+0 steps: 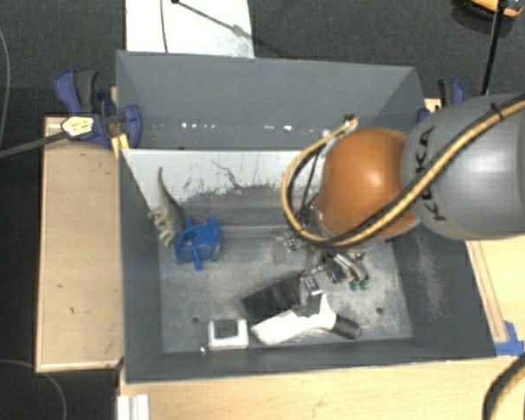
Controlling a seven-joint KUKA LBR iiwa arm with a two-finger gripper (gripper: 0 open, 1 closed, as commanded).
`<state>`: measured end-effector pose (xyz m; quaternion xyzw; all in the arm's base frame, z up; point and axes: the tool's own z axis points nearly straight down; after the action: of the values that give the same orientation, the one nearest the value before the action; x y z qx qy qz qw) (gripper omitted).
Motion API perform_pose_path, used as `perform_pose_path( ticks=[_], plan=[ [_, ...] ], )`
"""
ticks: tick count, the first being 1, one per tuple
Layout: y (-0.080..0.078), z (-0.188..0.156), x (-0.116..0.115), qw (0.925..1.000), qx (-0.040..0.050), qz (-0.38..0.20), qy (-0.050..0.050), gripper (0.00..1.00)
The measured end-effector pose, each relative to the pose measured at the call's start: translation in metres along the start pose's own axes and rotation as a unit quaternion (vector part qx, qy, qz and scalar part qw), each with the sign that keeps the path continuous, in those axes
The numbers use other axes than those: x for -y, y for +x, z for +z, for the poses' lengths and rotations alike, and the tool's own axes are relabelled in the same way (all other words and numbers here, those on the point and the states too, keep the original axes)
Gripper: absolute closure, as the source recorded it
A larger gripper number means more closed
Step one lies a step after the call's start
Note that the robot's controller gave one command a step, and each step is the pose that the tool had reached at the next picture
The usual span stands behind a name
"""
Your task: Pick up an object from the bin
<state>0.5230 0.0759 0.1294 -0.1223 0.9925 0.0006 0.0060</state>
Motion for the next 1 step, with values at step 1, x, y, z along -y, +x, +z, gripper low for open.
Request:
perform_pose_path(
  ticks=[1],
  plan=[
    [0.0324, 0.041, 0.0121, 0.9988, -0.0007, 0.049, -0.001, 0.0]
  ],
)
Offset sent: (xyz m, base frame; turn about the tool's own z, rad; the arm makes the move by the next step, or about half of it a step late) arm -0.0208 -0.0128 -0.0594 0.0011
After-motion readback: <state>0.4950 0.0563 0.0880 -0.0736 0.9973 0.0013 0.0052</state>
